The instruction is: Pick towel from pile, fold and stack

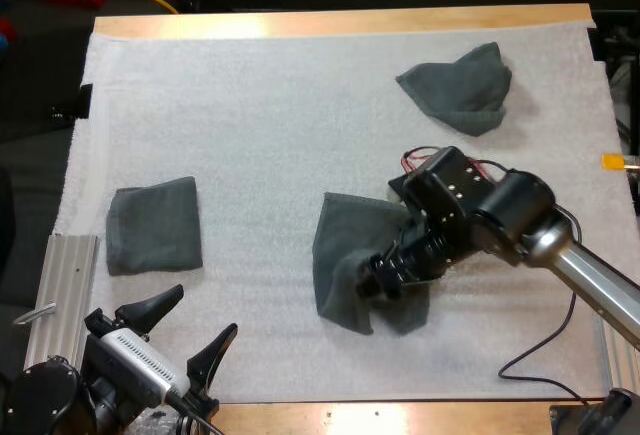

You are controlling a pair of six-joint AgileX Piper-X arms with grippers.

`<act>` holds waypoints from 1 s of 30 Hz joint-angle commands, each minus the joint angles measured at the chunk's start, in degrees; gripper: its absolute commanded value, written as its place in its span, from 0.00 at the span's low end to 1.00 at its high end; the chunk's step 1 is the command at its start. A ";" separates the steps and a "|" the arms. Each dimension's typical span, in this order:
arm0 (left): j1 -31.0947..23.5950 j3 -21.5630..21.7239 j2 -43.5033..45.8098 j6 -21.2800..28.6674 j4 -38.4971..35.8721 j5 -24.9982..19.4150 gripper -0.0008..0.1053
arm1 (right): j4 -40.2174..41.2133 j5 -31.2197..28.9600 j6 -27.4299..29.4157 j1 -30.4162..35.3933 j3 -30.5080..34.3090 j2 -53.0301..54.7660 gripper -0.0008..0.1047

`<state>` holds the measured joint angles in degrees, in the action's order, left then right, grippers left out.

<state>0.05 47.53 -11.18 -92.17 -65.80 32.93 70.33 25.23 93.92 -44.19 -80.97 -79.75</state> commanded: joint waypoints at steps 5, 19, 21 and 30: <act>0.20 0.35 -0.07 -1.41 0.53 0.75 0.66 | 3.31 -3.69 1.20 -0.09 -0.45 1.79 0.73; 0.20 0.35 -0.07 -1.41 -0.30 0.75 0.66 | 8.35 -24.70 2.51 -0.09 -0.18 14.11 0.73; 0.20 0.35 -0.07 -1.41 -0.30 0.89 0.66 | 8.35 -25.23 2.00 -0.09 0.92 15.88 0.73; 0.20 0.35 -0.07 -1.41 -0.74 1.56 0.66 | 3.30 -25.23 -2.68 0.01 12.24 23.28 0.73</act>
<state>0.05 47.53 -11.18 -93.03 -66.42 34.12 73.45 0.00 91.24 -44.19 -68.43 -56.65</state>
